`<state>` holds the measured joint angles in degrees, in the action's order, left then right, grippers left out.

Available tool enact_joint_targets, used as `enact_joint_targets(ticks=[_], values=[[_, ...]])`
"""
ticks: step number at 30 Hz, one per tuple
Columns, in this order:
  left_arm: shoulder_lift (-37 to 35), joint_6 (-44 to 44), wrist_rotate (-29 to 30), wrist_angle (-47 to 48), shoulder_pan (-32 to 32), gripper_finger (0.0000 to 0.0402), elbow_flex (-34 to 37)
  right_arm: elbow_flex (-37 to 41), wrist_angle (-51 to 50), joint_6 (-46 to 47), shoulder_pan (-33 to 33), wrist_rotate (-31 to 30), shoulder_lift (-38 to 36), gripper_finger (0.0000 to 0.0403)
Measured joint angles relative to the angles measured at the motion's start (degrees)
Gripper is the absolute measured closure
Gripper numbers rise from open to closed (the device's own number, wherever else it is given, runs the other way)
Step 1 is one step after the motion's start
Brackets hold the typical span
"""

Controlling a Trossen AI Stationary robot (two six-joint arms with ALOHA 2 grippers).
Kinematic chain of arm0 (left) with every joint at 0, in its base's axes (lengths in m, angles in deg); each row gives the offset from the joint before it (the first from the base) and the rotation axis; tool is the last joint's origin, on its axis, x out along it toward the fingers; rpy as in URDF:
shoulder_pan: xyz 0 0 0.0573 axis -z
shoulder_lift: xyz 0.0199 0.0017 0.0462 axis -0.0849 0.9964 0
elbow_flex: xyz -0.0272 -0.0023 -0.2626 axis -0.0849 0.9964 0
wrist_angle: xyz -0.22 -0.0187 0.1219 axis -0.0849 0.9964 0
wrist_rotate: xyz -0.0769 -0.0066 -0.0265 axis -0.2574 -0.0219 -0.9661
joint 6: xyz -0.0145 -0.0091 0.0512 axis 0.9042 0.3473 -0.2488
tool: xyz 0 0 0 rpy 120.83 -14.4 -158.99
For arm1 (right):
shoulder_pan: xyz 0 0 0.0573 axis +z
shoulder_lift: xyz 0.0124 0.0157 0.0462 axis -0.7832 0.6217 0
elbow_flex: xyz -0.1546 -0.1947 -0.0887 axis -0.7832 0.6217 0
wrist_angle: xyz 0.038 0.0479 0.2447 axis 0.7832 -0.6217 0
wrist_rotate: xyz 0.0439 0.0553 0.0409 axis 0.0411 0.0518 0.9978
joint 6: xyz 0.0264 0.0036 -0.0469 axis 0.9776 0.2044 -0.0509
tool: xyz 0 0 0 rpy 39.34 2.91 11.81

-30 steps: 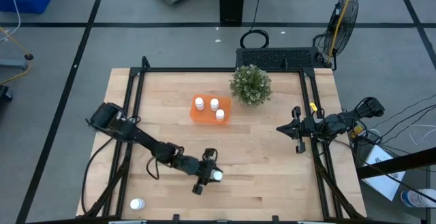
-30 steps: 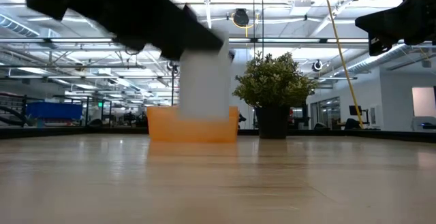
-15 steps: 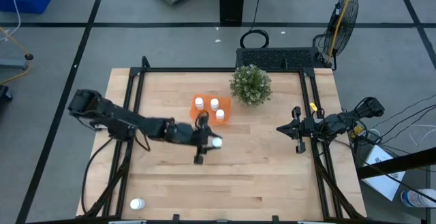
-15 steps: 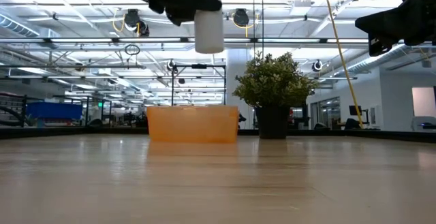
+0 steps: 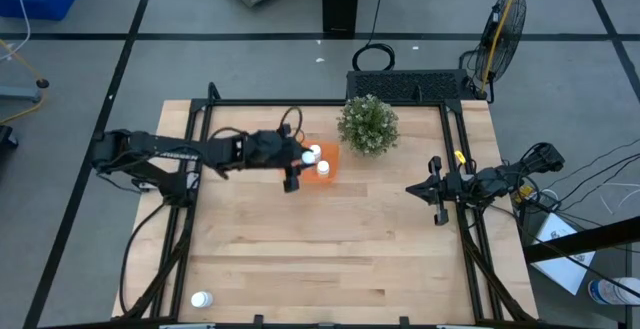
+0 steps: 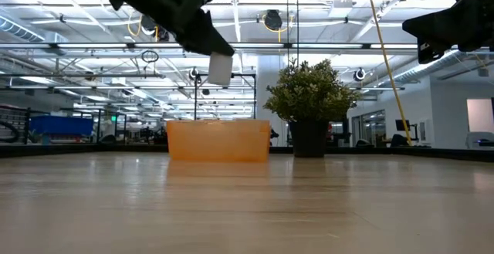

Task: Pick and place pill bottles into a basket
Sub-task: Put the white pill bottle into the orange bin

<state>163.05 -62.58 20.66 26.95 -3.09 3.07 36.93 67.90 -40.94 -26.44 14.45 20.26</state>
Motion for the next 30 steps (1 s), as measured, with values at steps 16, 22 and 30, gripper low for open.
enact_joint_targets(ticks=[16, 22, 30], values=[[0.52, 3.09, -13.26, -15.25, -13.45, 0.0239, 10.13, 0.00, 0.00, -0.01, -0.01, 0.00, 0.00, 0.0403], [0.52, 3.61, -13.19, -20.45, -13.34, 0.0236, 14.63, 0.00, 0.02, 0.00, -0.01, 0.00, 0.00, 0.0403], [0.52, 3.74, -13.81, -24.56, -13.30, 0.0239, 18.94, 0.00, 0.01, -0.01, -0.01, 0.00, 0.00, 0.0403]])
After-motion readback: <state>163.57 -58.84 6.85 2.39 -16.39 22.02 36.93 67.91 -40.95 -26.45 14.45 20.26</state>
